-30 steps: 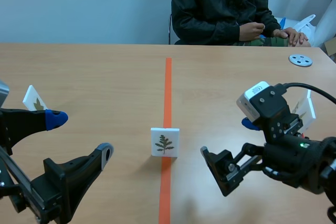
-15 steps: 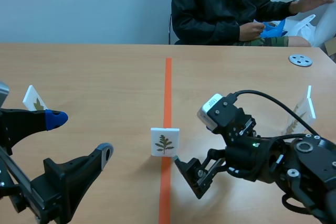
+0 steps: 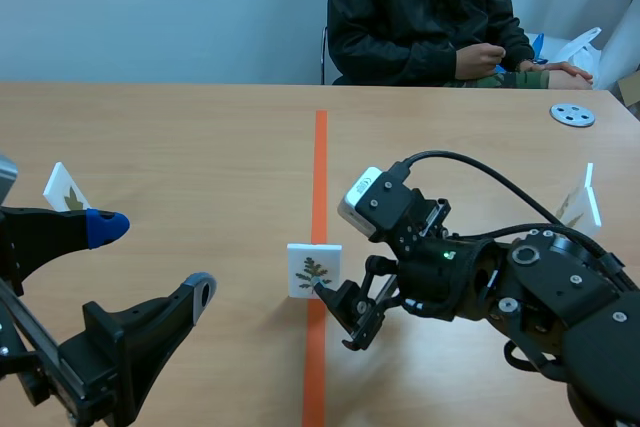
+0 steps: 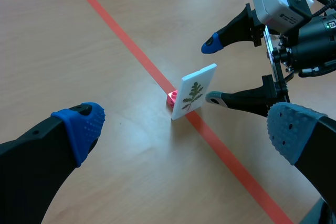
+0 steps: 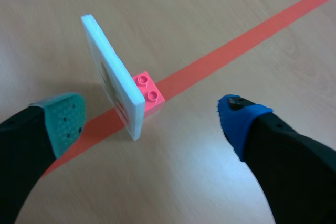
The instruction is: Sort the leaf by its shape. The table is split by an orange tape line. A compound leaf with several leaflets goes to the left side, a simple leaf with one blade goes to the right side. Return to the home posture when a red brick is placed on the table.
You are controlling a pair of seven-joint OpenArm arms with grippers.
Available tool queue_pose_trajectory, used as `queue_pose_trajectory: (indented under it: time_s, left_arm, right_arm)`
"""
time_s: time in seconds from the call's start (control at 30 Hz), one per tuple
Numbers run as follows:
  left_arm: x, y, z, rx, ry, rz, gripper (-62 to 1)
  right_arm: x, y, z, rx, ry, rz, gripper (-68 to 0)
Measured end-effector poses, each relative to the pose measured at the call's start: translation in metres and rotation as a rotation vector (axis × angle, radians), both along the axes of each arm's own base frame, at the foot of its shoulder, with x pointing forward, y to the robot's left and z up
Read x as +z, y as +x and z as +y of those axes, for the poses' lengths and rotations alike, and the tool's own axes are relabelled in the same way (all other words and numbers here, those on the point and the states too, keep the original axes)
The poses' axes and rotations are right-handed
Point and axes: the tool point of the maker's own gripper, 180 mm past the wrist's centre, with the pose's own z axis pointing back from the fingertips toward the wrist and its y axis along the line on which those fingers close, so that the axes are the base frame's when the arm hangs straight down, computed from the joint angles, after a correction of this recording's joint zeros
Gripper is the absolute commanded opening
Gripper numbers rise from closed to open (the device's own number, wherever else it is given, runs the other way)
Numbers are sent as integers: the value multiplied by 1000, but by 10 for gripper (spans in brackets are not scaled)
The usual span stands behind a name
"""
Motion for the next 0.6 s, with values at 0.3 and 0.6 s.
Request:
queue_pose_trajectory:
  time_s: [0.3, 0.6]
  left_arm:
    - [0, 0, 0, 1, 0, 0, 14]
    - [0, 1, 1, 4, 1, -3, 14]
  right_arm:
    - [1, -6, 18, 37, 5, -22, -297]
    - [-23, -10, 18, 38, -48, 8, -441]
